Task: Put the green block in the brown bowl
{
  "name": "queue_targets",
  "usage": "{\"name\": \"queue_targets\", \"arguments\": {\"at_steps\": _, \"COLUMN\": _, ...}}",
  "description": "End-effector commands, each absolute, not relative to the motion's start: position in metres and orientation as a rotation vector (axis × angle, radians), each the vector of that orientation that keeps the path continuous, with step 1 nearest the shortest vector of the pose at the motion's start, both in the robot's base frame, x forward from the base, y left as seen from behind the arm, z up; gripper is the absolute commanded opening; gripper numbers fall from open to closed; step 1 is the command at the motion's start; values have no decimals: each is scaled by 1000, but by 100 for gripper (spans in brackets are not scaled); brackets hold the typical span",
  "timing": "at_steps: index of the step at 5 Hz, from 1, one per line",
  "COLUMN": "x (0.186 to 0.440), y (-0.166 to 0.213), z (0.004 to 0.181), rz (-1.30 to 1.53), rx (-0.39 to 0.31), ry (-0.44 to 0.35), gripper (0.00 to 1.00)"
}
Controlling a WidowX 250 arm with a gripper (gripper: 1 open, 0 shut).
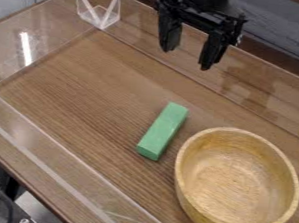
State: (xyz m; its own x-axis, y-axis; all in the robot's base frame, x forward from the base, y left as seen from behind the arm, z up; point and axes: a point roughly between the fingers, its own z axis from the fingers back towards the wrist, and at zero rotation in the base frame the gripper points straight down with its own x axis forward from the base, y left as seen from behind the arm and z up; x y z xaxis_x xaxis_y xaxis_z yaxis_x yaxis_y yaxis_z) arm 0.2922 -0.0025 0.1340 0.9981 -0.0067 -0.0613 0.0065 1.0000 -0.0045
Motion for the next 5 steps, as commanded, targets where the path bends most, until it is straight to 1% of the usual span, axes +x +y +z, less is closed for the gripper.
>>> {"name": "queue_targets", "arguments": {"at_steps": 1, "x": 283, "y": 2, "z": 119, "rz": -16, "rx": -9, "ry": 59, "gripper": 100}}
{"name": "queue_targets", "arguments": {"at_steps": 2, "x": 265, "y": 4, "z": 97, "rz": -32, "rx": -16, "ry": 59, "gripper": 100}}
{"name": "queue_targets", "arguments": {"at_steps": 3, "x": 256, "y": 3, "z": 89, "rz": -49, "rx": -26, "ry": 8, "gripper": 100}}
{"name": "queue_targets", "arguments": {"at_steps": 5, "x": 251, "y": 0, "z": 75, "rz": -71, "rx": -46, "ry": -19, "gripper": 100}}
